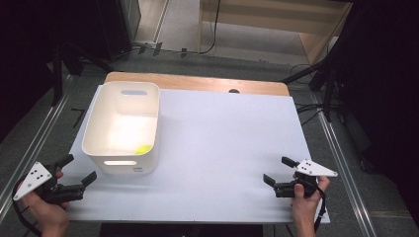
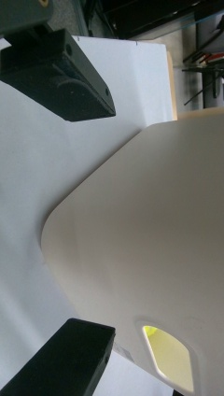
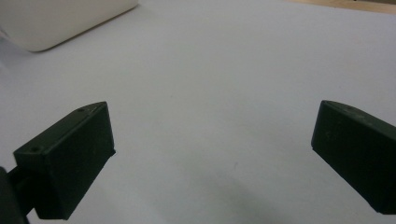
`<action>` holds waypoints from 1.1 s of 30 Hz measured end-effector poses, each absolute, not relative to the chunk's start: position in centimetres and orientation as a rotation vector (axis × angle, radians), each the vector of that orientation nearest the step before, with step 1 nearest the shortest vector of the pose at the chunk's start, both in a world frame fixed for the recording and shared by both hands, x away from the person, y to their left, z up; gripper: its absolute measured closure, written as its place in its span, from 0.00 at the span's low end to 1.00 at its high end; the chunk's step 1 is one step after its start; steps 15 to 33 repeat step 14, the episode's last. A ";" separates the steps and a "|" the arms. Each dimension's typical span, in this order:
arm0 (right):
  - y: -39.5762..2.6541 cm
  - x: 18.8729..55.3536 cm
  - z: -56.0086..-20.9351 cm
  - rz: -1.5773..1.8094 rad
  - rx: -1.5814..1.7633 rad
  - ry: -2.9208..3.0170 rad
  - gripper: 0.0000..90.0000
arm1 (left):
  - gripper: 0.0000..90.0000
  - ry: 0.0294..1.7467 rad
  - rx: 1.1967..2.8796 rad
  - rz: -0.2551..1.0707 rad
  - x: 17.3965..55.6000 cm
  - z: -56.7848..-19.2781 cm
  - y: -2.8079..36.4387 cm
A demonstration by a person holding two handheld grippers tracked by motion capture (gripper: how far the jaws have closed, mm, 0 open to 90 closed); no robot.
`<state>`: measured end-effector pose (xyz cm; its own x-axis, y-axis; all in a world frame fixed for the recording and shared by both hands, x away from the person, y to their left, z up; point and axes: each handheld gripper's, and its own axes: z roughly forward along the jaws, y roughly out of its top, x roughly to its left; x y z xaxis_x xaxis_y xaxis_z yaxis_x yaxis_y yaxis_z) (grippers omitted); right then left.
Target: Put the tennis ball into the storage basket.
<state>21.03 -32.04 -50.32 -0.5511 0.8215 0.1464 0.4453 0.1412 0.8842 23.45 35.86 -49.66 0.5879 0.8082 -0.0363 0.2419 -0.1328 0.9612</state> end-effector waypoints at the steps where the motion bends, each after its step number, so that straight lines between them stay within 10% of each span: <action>1: -32.2 20.9 -50.4 1.377 1.222 2.046 0.00 | 0.00 0.882 1.676 0.617 23.5 -49.7 35.9; 33: -32.9 20.5 -50.7 1.383 1.255 1.994 0.00 | 0.00 0.879 1.673 0.615 23.5 -49.6 36.0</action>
